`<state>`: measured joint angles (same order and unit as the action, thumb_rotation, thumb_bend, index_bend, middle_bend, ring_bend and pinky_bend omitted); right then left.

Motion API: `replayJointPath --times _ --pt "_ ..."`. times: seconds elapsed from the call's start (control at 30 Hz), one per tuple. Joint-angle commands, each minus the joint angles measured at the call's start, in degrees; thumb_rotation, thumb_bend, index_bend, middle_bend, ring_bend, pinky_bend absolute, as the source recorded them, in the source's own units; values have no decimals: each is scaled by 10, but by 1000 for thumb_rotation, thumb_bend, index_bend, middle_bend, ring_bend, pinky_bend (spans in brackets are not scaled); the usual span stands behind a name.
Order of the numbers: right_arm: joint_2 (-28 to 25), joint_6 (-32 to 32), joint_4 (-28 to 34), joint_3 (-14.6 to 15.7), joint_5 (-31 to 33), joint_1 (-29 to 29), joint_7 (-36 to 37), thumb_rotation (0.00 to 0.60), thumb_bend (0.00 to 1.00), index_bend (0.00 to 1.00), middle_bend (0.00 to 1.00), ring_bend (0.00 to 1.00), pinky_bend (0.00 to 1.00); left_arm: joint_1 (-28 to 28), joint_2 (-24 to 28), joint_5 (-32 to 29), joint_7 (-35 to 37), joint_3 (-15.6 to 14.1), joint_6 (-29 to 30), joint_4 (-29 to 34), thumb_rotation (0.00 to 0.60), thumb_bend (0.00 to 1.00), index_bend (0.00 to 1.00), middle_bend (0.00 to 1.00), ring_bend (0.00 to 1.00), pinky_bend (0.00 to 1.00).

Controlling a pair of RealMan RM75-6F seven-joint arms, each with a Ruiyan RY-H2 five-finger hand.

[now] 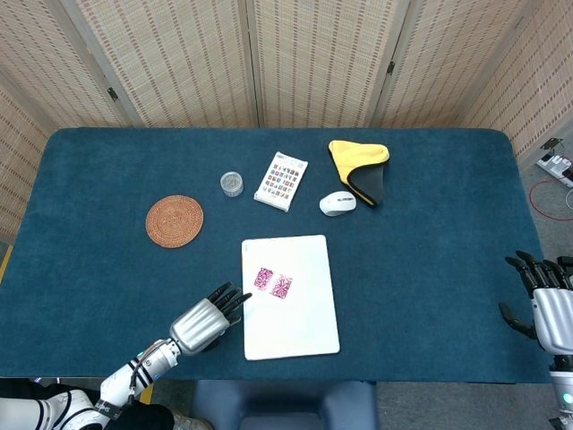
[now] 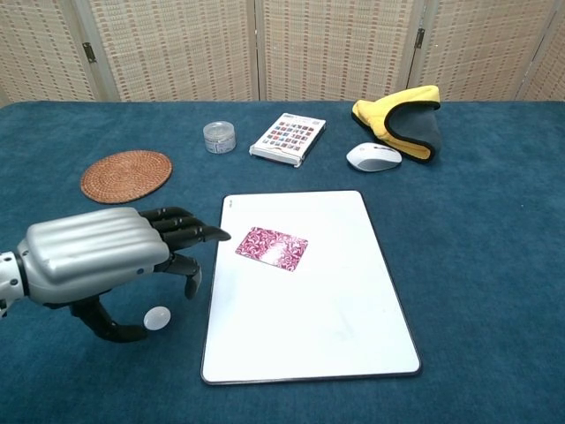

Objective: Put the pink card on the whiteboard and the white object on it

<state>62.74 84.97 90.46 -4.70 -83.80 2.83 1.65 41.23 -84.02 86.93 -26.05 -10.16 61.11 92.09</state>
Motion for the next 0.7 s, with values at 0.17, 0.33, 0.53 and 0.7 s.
replayJointPath --times 0.17,0.33,0.53,0.7 --pt "-1 3 2 1 0 -2 -1 600 324 171 149 173 118 -11 -14 -4 9 14 -14 -26 600 295 418 56 0 0" --pt "0 2 1 0 1 -2 -1 600 325 171 149 173 118 -18 -21 -12 -2 21 -24 -36 600 295 430 68 0 0" --pt "0 1 3 0 0 0 -4 600 326 171 149 174 118 -23 -24 -18 -3 30 -34 -43 600 298 444 71 0 0" --pt "0 0 4 1 1 0 -6 600 325 171 149 174 118 -26 -27 -17 -1 33 -39 -48 600 323 452 72 0 0"
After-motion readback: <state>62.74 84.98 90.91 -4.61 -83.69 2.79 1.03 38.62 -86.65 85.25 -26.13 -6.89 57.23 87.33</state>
